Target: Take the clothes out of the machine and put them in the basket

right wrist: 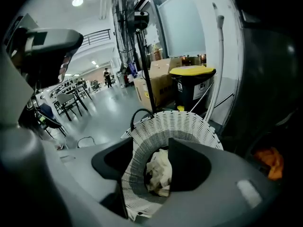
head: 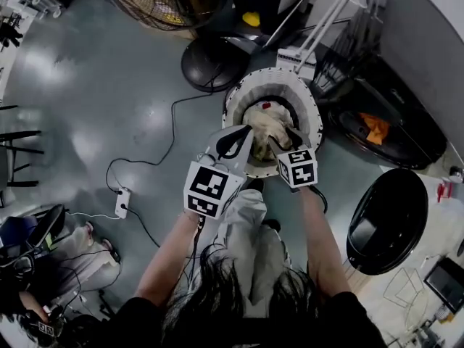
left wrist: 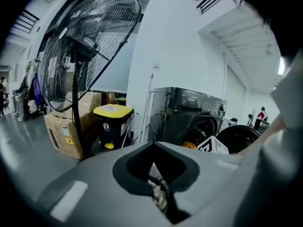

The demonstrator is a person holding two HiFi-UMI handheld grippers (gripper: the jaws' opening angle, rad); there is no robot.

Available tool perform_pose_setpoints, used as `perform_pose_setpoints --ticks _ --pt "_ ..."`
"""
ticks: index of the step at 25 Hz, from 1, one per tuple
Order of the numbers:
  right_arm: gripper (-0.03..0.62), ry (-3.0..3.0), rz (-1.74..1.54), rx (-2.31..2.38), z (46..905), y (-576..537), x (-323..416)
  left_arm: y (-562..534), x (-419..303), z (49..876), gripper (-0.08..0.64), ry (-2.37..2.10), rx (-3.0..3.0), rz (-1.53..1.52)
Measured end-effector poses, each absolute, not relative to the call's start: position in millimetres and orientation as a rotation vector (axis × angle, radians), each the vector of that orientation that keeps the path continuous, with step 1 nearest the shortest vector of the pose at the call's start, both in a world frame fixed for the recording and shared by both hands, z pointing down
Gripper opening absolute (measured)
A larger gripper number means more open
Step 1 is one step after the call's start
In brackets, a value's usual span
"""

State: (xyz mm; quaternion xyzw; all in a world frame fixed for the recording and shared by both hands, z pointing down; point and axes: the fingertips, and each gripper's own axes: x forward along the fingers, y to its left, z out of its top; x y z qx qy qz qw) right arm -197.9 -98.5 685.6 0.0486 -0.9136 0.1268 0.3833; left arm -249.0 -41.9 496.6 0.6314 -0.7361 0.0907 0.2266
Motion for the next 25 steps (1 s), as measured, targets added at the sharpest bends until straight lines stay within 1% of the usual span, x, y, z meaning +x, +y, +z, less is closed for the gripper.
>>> perform_pose_setpoints --ticks 6,12,19,25 --pt "0.232 -2.393 0.406 0.202 668.5 -112.4 -174.8 -58.3 -229.8 499.3 0.002 -1.998 1.762 0.238" --pt "0.216 -2.494 0.437 0.304 630.3 -139.8 -140.4 -85.2 -191.5 484.3 0.002 -1.961 1.868 0.215" --pt "0.209 -2.559 0.464 0.451 589.6 -175.9 -70.9 -112.7 -126.0 466.0 0.002 -1.896 1.978 0.232" --pt "0.209 -2.585 0.474 0.582 574.8 -207.5 -2.7 -140.7 -58.8 461.7 0.002 -1.808 2.089 0.233"
